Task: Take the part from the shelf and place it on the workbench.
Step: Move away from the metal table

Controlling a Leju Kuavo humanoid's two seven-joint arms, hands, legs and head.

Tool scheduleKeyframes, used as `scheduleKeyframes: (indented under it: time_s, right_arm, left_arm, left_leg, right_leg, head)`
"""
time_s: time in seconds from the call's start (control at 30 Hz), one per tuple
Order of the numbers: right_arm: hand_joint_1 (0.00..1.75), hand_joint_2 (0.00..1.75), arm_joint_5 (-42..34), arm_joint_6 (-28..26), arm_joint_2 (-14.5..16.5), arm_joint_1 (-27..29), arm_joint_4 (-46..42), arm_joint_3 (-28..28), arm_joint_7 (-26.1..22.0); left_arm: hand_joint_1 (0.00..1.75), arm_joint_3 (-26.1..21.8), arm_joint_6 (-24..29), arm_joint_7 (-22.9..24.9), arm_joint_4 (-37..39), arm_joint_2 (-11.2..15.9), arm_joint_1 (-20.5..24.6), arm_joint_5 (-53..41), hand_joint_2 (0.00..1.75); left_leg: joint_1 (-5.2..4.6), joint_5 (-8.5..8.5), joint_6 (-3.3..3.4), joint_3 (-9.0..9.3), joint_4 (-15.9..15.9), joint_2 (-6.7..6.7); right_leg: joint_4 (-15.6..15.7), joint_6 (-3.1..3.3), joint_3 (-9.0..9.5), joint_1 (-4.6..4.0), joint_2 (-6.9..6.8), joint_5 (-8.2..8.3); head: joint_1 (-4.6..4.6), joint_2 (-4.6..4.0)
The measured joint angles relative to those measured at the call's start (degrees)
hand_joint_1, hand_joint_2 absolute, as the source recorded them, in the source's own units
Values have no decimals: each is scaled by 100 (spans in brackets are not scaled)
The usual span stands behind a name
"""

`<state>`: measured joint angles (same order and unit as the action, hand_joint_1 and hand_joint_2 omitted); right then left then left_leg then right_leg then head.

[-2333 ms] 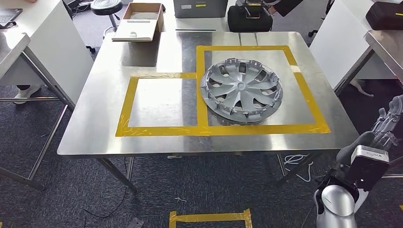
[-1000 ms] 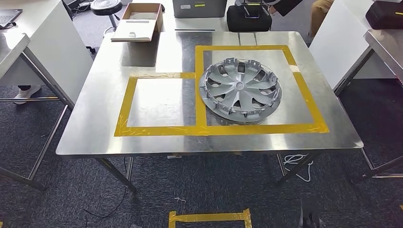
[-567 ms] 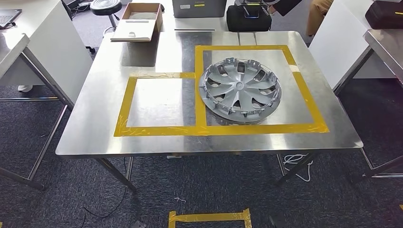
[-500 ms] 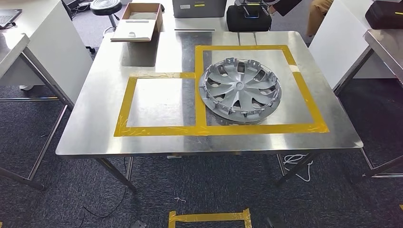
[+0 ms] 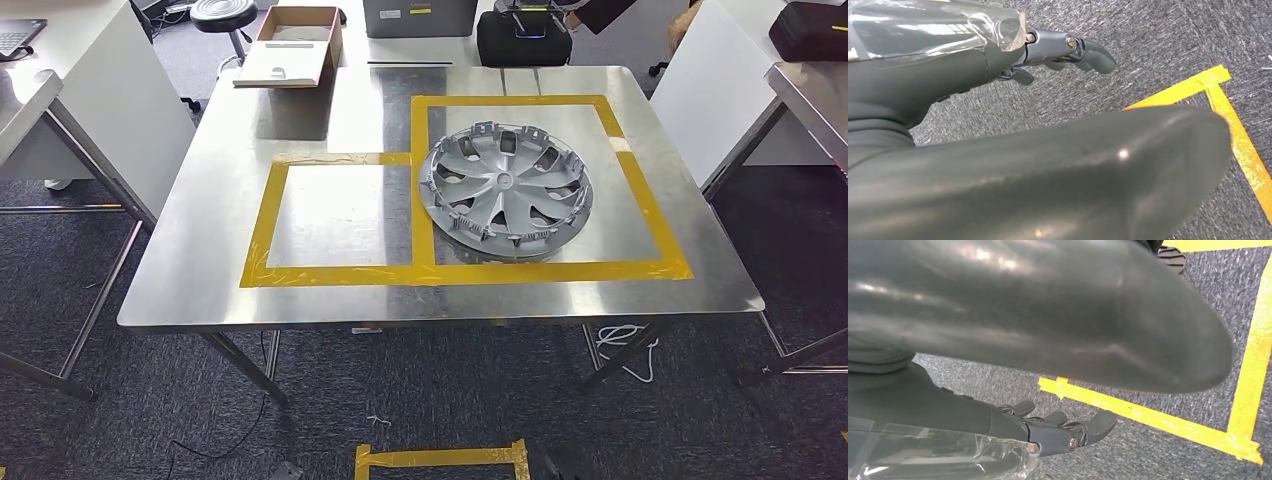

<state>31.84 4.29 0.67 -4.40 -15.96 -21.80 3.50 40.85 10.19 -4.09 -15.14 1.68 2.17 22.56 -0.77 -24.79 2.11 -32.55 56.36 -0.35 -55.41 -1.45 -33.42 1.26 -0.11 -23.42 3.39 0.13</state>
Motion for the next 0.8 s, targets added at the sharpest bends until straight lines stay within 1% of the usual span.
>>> scheduleKeyframes:
  time_s: [0.43,0.53,0.6,0.67,0.73,0.77,0.8]
  right_arm:
    - [0,0,-55,47,-26,-35,30,272,97]
    - [0,0,-65,47,-21,-63,31,359,143]
    - [0,0,-62,47,-16,-91,30,424,198]
    - [0,0,-55,47,-7,-130,28,485,263]
    - [0,0,-72,46,-5,-176,25,538,328]
    - [0,0,-98,45,-7,-197,23,560,356]
    - [0,0,-132,43,-10,-216,22,579,381]
  left_arm:
    - [0,-1,34,-19,-25,27,-41,241,0]
    - [0,-6,54,-56,-25,39,-56,347,0]
    - [0,-15,71,-87,-25,51,-65,415,0]
    - [0,-25,87,-108,-26,63,-68,463,0]
    - [0,-28,102,-111,-33,70,-65,483,0]
    - [0,-28,107,-107,-42,72,-61,482,0]
    - [0,-27,110,-98,-55,72,-55,476,0]
  left_leg:
    - [-17,-5,-1,-5,5,0]
    - [-30,-12,11,-11,12,-1]
    - [-39,-21,28,-15,22,0]
    - [-51,-14,55,-17,38,-2]
    - [-41,41,112,-9,6,4]
    - [-28,81,152,-5,-31,10]
    - [-15,121,188,-9,-68,16]
  right_leg:
    - [3,-3,1,14,0,2]
    - [3,-16,3,27,-1,6]
    - [4,-31,5,39,-1,9]
    - [7,-60,9,51,0,27]
    - [-2,-100,1,56,1,35]
    - [-75,-95,-35,49,3,-32]
    - [-253,-67,-108,40,5,-166]
  head:
    - [1,-1]
    - [1,0]
    - [2,0]
    - [3,0]
    - [3,0]
    - [1,0]
    - [-8,0]
